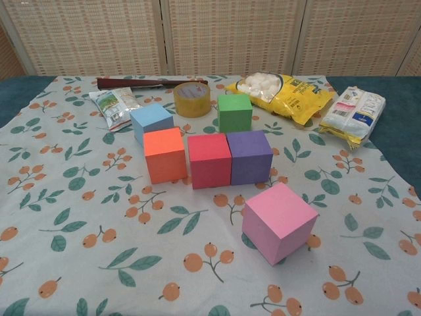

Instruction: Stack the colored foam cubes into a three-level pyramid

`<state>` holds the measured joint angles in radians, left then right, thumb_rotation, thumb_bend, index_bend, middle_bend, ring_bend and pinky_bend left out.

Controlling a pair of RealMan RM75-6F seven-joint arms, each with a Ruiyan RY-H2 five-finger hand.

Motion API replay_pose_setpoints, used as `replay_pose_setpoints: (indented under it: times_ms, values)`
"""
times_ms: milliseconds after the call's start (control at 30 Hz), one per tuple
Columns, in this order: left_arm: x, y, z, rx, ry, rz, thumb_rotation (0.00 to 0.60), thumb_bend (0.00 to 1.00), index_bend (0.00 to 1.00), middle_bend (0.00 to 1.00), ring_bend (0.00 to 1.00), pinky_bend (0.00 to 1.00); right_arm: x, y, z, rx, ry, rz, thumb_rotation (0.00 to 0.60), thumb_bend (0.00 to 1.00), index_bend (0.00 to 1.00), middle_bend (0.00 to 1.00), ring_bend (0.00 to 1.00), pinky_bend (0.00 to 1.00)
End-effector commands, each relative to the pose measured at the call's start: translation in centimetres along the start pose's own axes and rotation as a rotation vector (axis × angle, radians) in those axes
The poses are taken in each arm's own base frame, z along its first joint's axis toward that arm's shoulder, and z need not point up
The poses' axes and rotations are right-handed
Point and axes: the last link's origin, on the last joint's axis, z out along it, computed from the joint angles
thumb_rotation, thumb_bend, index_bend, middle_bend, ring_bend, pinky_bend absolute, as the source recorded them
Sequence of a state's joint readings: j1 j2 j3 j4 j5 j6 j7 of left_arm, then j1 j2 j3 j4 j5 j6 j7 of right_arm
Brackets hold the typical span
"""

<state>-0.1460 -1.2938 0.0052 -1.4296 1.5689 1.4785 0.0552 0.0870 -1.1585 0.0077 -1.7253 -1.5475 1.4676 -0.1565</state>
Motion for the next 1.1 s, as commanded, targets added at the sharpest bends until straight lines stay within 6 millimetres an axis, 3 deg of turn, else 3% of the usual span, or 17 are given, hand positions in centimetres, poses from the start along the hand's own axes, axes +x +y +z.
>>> replay_pose_setpoints:
  times_ms: [33,200,333,500,667,1100]
  values:
    - [-0.2,0.4,0.1,-0.021,-0.003,-0.018,0.600,0.34,0.00,0.00,0.00,0.05,0.0,0.0,0.0,-0.001,-0.002,0.006,0.600,0.18,0.00,0.00,0.00,0.00]
    - [-1.2,2.3,1.8,-0.125,-0.063,-0.112,0.600,0.34,0.00,0.00,0.00,0.06,0.1,0.0,-0.1,0.006,-0.007,0.007,0.600,0.18,0.00,0.00,0.00,0.00]
    - [-2.1,3.9,4.4,-0.154,-0.143,-0.084,0.600,0.34,0.00,0.07,0.00,0.11,0.0,-0.1,-0.1,0.011,-0.007,0.007,0.600,0.18,0.00,0.00,0.00,0.00]
    - [-3.0,7.0,6.9,-0.168,-0.215,-0.200,0.600,0.33,0.00,0.00,0.00,0.11,0.2,-0.2,-0.3,0.014,0.000,0.015,0.600,0.18,0.00,0.00,0.00,0.00]
    - [-3.1,9.0,9.0,-0.191,-0.197,-0.227,0.600,0.34,0.00,0.00,0.00,0.11,0.2,-0.1,-0.3,0.012,-0.004,0.016,0.600,0.18,0.00,0.00,0.00,0.00]
    - [-4.0,12.5,12.3,-0.188,-0.222,-0.310,0.600,0.34,0.00,0.00,0.00,0.11,-0.1,-0.3,-0.3,0.025,-0.026,0.018,0.600,0.18,0.00,0.00,0.00,0.00]
